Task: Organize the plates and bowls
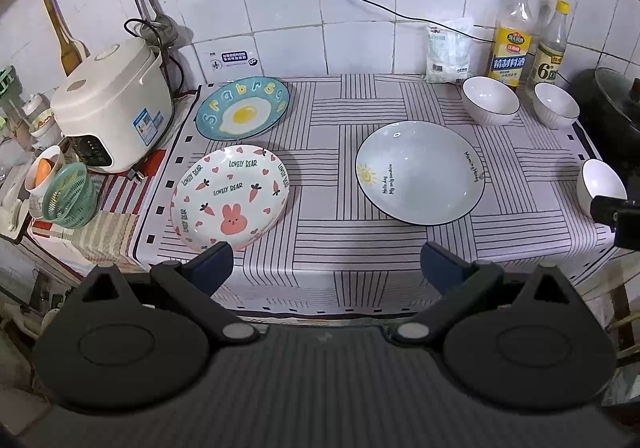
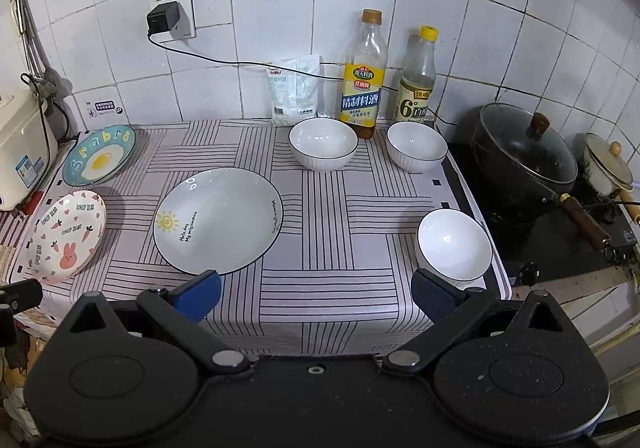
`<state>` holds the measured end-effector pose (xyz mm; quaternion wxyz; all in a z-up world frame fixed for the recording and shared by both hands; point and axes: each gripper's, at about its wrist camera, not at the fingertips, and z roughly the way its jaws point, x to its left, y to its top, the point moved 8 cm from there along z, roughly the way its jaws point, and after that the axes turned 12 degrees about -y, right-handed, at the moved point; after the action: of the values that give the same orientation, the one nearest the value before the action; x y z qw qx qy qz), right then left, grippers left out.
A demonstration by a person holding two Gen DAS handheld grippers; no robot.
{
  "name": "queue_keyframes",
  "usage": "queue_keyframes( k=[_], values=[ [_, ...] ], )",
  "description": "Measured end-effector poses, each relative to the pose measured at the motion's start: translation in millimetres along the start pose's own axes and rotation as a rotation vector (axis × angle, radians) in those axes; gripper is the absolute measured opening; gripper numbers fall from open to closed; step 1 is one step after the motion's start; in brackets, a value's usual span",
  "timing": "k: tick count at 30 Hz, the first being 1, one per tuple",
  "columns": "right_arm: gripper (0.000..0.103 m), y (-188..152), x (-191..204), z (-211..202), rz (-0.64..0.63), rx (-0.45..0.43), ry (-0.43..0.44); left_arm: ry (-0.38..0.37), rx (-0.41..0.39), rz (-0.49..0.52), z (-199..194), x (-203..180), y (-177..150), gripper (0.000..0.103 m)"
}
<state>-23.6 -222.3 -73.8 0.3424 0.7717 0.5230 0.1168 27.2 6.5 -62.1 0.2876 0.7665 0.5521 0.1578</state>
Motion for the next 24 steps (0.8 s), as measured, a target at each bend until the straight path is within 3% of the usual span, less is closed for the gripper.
queue_keyframes(
  k=[24],
  values=[
    [0.103, -2.0, 5.1, -8.2, 0.025, -0.041, 0.055, -0.03, -0.03, -0.047, -5.9, 6.6, -5.4, 0.101]
  ],
)
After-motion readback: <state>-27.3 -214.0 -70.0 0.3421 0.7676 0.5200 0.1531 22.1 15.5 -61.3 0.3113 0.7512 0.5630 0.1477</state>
